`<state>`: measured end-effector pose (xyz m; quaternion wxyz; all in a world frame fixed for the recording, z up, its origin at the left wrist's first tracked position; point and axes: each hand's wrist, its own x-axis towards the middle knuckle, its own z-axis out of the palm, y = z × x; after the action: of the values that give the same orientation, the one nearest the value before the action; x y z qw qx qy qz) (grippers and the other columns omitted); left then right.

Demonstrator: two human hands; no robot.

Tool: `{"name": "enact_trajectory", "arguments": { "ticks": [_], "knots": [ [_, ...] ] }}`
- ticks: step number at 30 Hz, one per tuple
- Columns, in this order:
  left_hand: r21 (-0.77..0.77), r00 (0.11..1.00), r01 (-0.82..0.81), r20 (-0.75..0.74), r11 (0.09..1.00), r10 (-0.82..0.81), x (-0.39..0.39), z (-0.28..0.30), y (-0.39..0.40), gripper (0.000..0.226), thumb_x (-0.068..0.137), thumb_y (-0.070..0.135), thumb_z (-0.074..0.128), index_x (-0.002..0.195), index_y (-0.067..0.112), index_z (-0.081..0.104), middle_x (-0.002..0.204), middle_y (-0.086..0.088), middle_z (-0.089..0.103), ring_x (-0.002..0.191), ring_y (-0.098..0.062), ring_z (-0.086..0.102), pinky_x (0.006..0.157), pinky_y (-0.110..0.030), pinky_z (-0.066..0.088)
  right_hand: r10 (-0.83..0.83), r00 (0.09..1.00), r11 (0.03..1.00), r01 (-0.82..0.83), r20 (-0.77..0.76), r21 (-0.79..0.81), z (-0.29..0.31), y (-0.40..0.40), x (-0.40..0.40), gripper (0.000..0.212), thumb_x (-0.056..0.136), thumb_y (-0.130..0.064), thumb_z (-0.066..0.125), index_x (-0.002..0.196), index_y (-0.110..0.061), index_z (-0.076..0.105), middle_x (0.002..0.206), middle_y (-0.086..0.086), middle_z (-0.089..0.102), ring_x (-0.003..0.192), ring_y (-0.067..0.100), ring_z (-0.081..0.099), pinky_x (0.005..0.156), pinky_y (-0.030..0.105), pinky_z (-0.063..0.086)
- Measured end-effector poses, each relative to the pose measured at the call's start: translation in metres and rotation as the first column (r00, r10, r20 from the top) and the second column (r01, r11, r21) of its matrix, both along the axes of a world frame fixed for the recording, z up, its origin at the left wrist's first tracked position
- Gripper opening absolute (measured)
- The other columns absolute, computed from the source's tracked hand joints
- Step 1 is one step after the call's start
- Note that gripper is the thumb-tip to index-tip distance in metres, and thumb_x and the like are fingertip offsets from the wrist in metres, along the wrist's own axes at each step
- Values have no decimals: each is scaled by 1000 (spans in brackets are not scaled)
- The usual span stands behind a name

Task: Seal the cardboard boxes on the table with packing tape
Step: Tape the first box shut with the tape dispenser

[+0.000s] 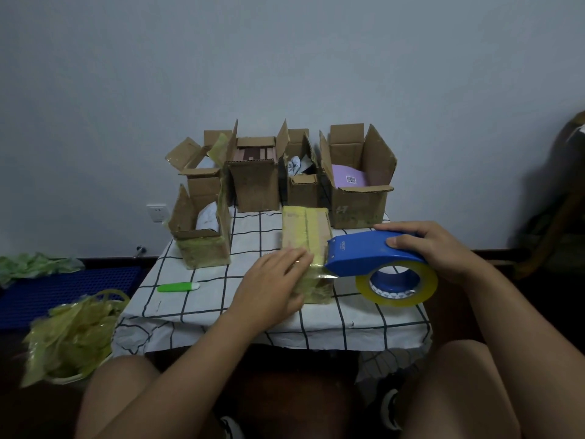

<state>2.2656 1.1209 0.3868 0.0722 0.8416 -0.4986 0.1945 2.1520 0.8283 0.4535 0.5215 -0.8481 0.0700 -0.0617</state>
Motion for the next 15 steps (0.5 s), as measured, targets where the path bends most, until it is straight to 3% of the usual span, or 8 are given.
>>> {"name": "enact_trajectory", "arguments": {
  "ticks": [4,7,9,11,15],
  "knots": [
    [-128,994,14,113,992,1,6,-4,-4,53,74,13,81,124,12,64,123,-9,64,109,-28,63,84,-36,50,-5,1000,999,5,3,41,-2,7,0,24,97,-21,60,114,-35,70,114,-6,67,99,16,65,75,19,52],
    [-153,982,61,188,986,-31,14,-2,1,43,79,15,67,122,13,64,119,-10,66,104,-29,64,83,-36,48,14,1000,997,-12,-16,75,2,14,0,24,90,-31,64,113,-37,69,113,-7,66,98,15,66,75,18,52],
    [-125,981,62,192,990,-37,18,0,4,48,81,16,58,129,18,60,115,-10,65,101,-29,62,83,-35,43,52,998,995,-49,-27,85,3,17,1,36,80,-39,66,116,-36,69,114,-9,65,98,13,66,79,21,53],
    [-103,985,52,168,993,-34,19,0,5,63,75,7,71,135,19,56,114,-14,63,101,-31,60,83,-37,46,76,997,993,-73,-28,88,2,19,2,44,74,-40,70,118,-35,68,113,-10,64,99,11,67,80,22,54],
    [-66,991,33,135,997,-23,11,-8,-1,74,65,-5,79,135,7,56,133,-17,59,122,-34,57,93,-44,51,84,996,990,-81,-21,118,-5,17,4,46,73,-39,84,116,-37,69,116,-6,64,103,19,66,84,26,56]
  ]
}}
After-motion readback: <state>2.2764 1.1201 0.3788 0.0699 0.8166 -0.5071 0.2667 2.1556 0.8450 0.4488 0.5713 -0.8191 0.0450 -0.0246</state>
